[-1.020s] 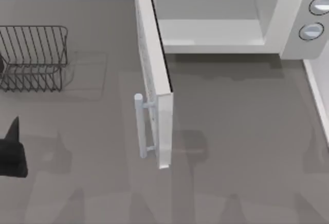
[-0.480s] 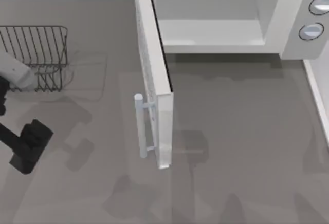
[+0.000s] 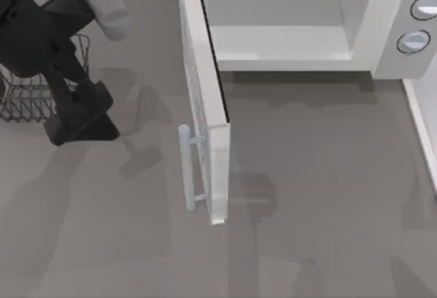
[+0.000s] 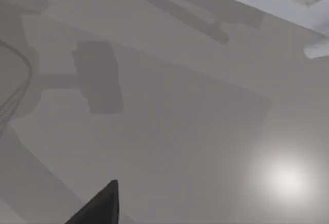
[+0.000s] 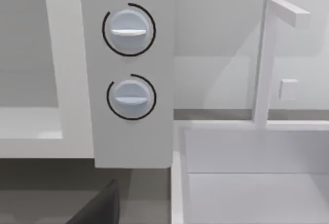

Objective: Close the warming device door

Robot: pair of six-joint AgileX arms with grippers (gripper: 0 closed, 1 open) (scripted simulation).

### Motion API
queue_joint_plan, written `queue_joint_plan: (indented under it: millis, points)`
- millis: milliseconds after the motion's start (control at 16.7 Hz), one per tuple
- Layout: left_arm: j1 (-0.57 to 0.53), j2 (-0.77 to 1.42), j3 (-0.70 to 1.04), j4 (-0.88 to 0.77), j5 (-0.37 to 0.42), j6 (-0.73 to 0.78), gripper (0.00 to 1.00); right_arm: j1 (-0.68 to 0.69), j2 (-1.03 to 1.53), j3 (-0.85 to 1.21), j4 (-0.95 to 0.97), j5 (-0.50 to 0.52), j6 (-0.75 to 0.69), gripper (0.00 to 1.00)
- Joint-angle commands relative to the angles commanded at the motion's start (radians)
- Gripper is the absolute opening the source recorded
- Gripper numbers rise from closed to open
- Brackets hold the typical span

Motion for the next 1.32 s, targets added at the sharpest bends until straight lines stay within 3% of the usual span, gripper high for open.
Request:
queue_joint_plan:
  millis: [300,540,960,1320]
  points:
    - [-0.061,0.202,0.368,-0.138,0.081,0.155,1.00,0.000,0.000,0.000,0.000,0.000,0.000,1.00]
    - [-0.083,0.260,0.498,-0.164,0.114,0.217,1.00,0.000,0.000,0.000,0.000,0.000,0.000,1.00]
    - [-0.087,0.258,0.486,-0.147,0.113,0.214,1.00,0.000,0.000,0.000,0.000,0.000,0.000,1.00]
    - [-0.153,0.251,0.275,0.091,0.094,0.148,1.00,0.000,0.000,0.000,0.000,0.000,0.000,1.00]
